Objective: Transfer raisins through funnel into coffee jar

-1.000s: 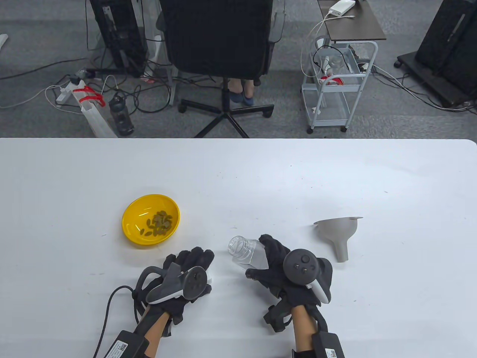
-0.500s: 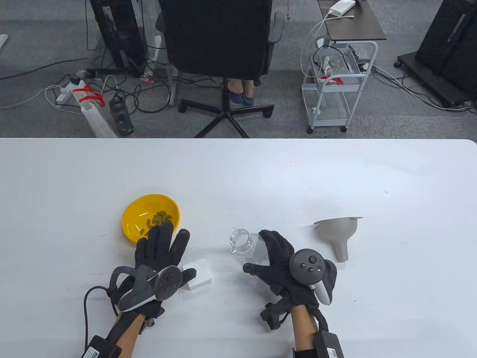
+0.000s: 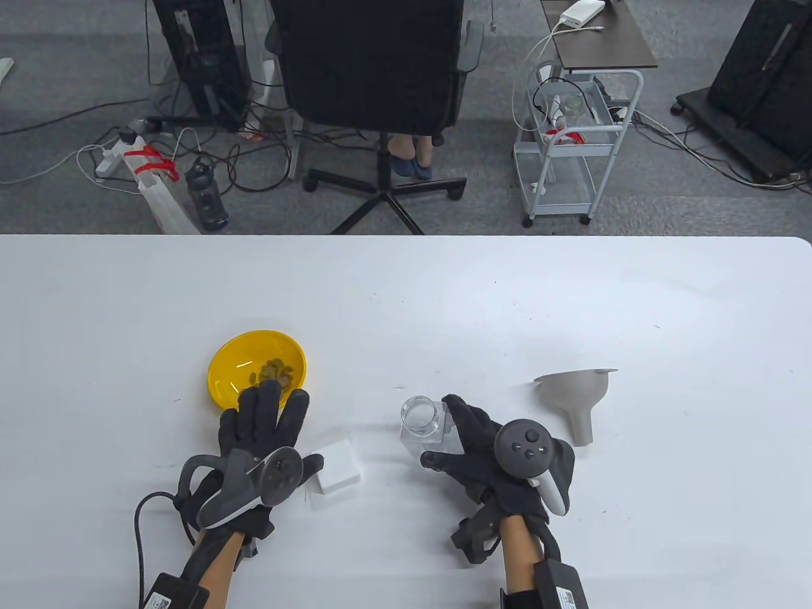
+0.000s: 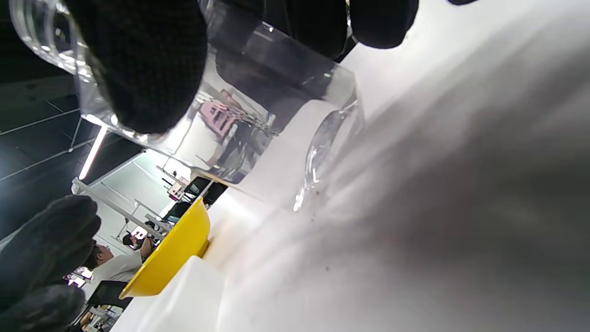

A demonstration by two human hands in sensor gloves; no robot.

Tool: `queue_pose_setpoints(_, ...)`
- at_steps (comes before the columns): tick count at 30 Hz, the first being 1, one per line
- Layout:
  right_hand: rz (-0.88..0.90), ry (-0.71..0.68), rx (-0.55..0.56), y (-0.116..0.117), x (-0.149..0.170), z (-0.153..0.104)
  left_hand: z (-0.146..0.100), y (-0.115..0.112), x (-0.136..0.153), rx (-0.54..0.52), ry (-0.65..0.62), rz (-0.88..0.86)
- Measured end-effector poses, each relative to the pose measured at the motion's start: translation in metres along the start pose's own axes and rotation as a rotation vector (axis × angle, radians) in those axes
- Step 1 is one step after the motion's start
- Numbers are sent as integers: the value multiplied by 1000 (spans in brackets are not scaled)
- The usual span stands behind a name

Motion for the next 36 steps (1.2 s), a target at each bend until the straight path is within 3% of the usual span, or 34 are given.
queue_pose_setpoints(7, -21, 35, -73, 5, 3, 4, 0, -1, 2, -1, 0, -7)
queue_pose_setpoints(20, -47, 79, -90, 1, 8, 3, 0, -1, 2, 13, 1, -6)
queue_pose_setpoints(26, -241, 73, -77, -16, -4, -3, 0, 0, 3, 23, 8, -5)
queue_pose_setpoints(30, -425, 88, 3, -36, -18, -13, 0, 0, 4, 23, 11, -6)
queue_pose_setpoints(36, -475, 113, 279, -67, -25, -27, 0, 0, 5, 28, 14, -9)
Point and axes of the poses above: the tracker on the back of each hand, its own x axis roughly to the little-finger side, its own z axis roughly from the wrist to the fingertips, y = z × x, the point moved 1 cm from there along z, roughly from the wrist to the fingertips
